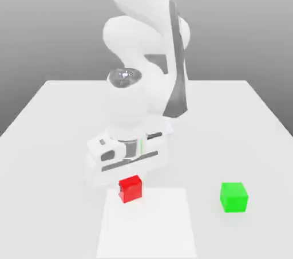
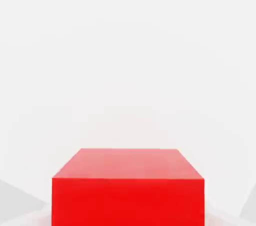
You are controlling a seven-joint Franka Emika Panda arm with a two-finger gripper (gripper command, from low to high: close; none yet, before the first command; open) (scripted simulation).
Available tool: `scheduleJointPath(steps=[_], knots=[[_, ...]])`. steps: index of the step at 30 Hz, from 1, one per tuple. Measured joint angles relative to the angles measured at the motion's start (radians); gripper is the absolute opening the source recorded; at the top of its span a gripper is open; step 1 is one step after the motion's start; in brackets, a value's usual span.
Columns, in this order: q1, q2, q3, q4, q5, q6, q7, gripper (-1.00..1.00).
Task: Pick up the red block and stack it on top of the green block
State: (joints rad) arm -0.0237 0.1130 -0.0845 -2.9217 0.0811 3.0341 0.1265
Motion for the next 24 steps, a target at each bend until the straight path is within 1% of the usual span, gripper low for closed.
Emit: scheduleJointPath(steps=[3,6,9,16,24], knots=[[-0.003,-0.103,-0.019,-0.014,-0.077,-0.088,0.054,-1.0],[-0.018,-0.208,-0.016,-0.03,-0.114,-0.177,0.078,-1.0],[0.025,-0.232,0.011,-0.012,-0.101,-0.22,0.059,-1.0],[0.153,-0.217,0.102,0.061,-0.059,-0.277,-0.001,-1.0],[0.292,-0.194,0.213,0.147,-0.045,-0.341,-0.049,-1.0]])
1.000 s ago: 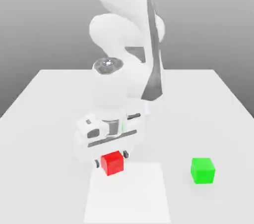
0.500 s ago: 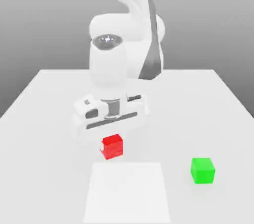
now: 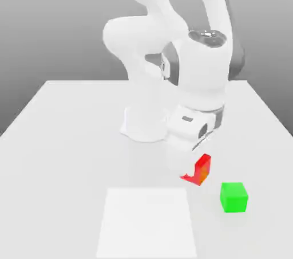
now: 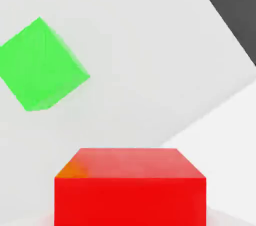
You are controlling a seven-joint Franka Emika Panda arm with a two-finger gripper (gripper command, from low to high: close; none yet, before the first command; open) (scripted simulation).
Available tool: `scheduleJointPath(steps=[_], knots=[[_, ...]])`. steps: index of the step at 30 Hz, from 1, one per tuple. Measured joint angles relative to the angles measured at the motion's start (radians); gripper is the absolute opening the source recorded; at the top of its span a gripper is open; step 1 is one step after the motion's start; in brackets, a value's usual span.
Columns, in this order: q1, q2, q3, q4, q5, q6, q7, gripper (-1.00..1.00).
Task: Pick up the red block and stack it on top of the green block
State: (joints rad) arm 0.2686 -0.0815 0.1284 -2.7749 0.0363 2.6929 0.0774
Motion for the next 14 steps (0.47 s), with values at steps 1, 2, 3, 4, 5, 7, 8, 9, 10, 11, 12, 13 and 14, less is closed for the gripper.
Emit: scheduleJointPath(steps=[1,2,3,4,5,7,8,9,10,11,12,13,14], knots=[[0.019,0.003,0.012,0.011,-0.001,-0.008,-0.005,-1.0],[0.039,0.006,0.024,0.021,-0.002,-0.016,-0.009,-1.0],[0.059,0.008,0.036,0.032,-0.003,-0.024,-0.012,-1.0],[0.079,0.012,0.047,0.043,-0.005,-0.031,-0.016,-1.0],[0.095,0.02,0.055,0.052,-0.01,-0.031,-0.017,-1.0],[0.104,0.072,0.053,0.061,-0.033,0.011,-0.003,-1.0],[0.107,0.105,0.05,0.063,-0.049,0.041,0.008,-1.0],[0.105,0.14,0.044,0.065,-0.067,0.073,0.02,-1.0],[0.109,0.176,0.036,0.067,-0.085,0.106,0.034,-1.0],[0.114,0.211,0.026,0.069,-0.104,0.139,0.047,1.0],[0.114,0.211,0.026,0.069,-0.104,0.139,0.047,1.0],[0.114,0.211,0.026,0.069,-0.104,0.139,0.047,1.0],[0.114,0.211,0.026,0.069,-0.104,0.139,0.047,1.0]])
